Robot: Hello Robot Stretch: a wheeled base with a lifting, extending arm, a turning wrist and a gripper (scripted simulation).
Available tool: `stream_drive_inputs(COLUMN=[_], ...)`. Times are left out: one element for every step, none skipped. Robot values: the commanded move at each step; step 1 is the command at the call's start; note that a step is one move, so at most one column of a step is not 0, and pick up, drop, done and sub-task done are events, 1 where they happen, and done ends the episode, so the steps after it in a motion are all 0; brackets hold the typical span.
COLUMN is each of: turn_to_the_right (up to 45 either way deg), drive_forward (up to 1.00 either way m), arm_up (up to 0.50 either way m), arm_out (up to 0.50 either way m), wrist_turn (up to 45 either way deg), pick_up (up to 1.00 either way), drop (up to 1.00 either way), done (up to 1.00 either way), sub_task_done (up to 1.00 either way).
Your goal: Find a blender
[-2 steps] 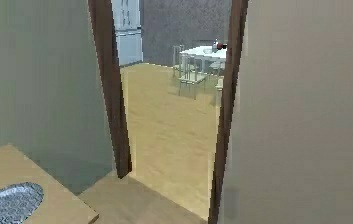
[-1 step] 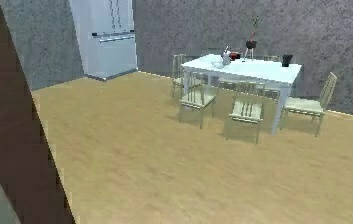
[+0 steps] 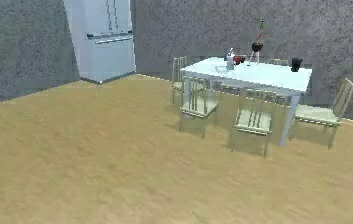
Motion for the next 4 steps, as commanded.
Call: stream_drive_inputs(turn_to_the_right=[45.0,3.0,0.0,33.0], drive_forward=[0.00,0.00,0.50,0.00], arm_up=[0.00,0.00,0.00,0.00], arm_out=[0.00,0.00,0.00,0.00], wrist_turn=[0.0,0.0,0.0,0.0], pick_up=[0.00,0.00,0.00,0.00], drop=[0.00,0.00,0.00,0.00], done=[0.00,0.00,0.00,0.00], sub_task_done=[0.00,0.00,0.00,0.00])
